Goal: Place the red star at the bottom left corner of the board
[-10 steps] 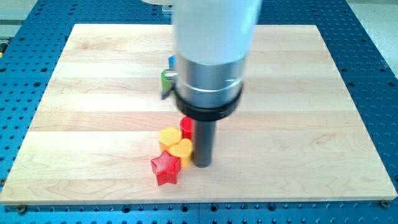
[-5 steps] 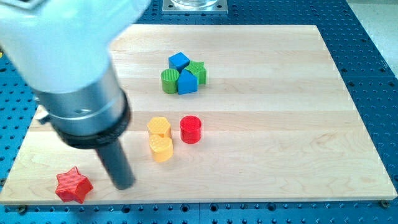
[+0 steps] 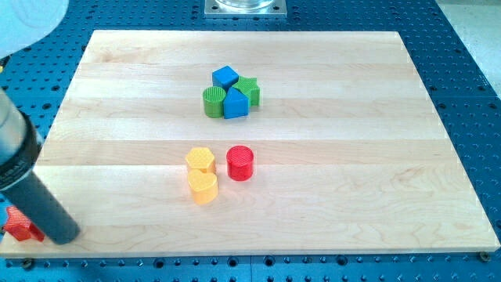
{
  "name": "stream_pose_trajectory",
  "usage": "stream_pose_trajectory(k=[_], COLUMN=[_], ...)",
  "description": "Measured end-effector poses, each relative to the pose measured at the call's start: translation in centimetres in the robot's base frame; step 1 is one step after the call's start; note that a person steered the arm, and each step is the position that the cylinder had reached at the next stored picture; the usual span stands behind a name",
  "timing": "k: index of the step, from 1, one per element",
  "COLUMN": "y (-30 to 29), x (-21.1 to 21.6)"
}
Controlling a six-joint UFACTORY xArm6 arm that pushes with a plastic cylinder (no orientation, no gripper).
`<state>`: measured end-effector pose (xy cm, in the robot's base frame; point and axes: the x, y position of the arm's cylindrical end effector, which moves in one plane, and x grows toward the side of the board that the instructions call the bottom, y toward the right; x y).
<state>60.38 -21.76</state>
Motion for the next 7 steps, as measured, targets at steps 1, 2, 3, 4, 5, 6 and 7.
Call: stream_pose_trajectory(k=[1,2,3,4,5,6,7], y=[3.4,-5.6,-8.6,-8.7,-8.7,-8.7,-8.7], x=[-4.6,-8.8,-8.5,-8.0,-7.5,-6.9,-4.6])
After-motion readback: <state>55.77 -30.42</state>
